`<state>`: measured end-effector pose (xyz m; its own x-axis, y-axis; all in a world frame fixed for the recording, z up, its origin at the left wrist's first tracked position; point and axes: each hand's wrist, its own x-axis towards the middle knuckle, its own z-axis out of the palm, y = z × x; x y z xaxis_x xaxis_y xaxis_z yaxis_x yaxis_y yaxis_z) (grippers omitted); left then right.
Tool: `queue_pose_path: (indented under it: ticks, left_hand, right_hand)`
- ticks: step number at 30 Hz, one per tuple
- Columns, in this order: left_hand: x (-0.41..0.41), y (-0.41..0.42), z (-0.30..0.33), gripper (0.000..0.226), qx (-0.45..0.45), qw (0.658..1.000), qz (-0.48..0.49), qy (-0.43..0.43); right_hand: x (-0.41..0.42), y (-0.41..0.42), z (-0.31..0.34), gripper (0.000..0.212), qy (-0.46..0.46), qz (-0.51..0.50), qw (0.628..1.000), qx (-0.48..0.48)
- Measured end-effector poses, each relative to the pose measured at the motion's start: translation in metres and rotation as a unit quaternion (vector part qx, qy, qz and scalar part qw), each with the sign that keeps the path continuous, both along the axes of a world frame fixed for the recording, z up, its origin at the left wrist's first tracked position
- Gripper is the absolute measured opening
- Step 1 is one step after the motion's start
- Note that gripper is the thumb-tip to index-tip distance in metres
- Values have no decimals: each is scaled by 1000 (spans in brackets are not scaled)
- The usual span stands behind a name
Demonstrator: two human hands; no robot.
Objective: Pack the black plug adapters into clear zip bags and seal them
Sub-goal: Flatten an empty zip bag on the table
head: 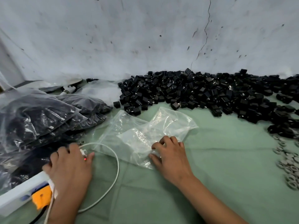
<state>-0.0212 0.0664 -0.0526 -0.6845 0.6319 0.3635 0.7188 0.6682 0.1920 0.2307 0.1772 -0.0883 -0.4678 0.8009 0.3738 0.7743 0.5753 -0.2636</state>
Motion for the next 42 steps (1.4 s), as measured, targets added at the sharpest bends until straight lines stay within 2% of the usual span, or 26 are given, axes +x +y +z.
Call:
queue_pose_path:
  ticks: [3,5,6,8,10,11,13,15,16,18,20,22,24,27,31,33,35,36,37,39,40,41,42]
  left_hand:
    - [32,25,5,55,77,997,-25,-14]
    - [66,44,8,54,124,986,-107,8]
    - [82,55,10,48,151,976,-154,-10]
    - [110,80,12,35,167,953,-219,-129]
    - [126,107,8,40,129,942,-200,-238]
    - [130,119,5,45,92,950,-180,-237]
    - [135,136,-2,50,35,964,-179,-194]
    - [136,147,-9,50,4,966,-201,-160]
    - [135,152,-12,51,-10,966,-217,-143]
    - [134,158,-18,52,-11,960,-250,-127]
    - [132,161,-19,53,46,956,-240,-162]
    - [124,165,-16,61,99,956,-159,-225]
    - [118,168,-11,64,124,942,-85,-300]
    - [111,168,-2,39,194,906,-56,-373]
    - [93,166,10,20,294,870,-95,-384]
    - [86,167,14,19,326,852,-122,-391]
    - [80,167,17,18,339,806,-138,-466]
    - [76,167,18,21,314,778,-150,-523]
    - [73,166,18,29,267,758,-162,-573]
    - [73,160,15,59,154,755,-177,-612]
    - [77,158,14,72,119,766,-185,-604]
    - [82,157,13,80,102,782,-194,-583]
    - [89,156,12,85,94,802,-200,-555]
  right_hand:
    - [1,-2,2,36,-4,-30,1000,0]
    - [-1,-2,4,43,-17,-57,998,-23]
    - [-2,-1,7,48,-14,-69,996,-46]
    - [-3,5,16,59,22,-84,989,-116]
    - [1,21,29,52,86,-95,979,-158]
    - [6,31,36,45,114,-112,978,-134]
    - [22,54,48,29,149,-170,974,-24]
    - [42,78,55,29,121,-246,961,35]
    - [52,91,55,39,87,-287,954,6]
    - [71,113,52,57,86,-343,923,-150]
    - [83,124,54,61,216,-344,868,-286]
    - [92,130,57,50,337,-311,823,-336]
    - [96,127,58,28,388,-259,801,-375]
    - [104,117,55,19,454,-200,775,-392]
    - [120,98,49,33,425,-196,832,-297]
    - [128,88,48,39,437,-194,819,-318]
    - [135,80,49,50,452,-191,791,-367]
    - [138,77,51,54,443,-201,790,-373]
    - [142,75,52,56,410,-230,808,-355]
    - [147,75,50,46,278,-337,868,-235]
    - [146,77,49,42,199,-387,890,-135]
    - [139,79,52,42,143,-394,907,-28]
    - [129,80,55,44,112,-348,929,56]
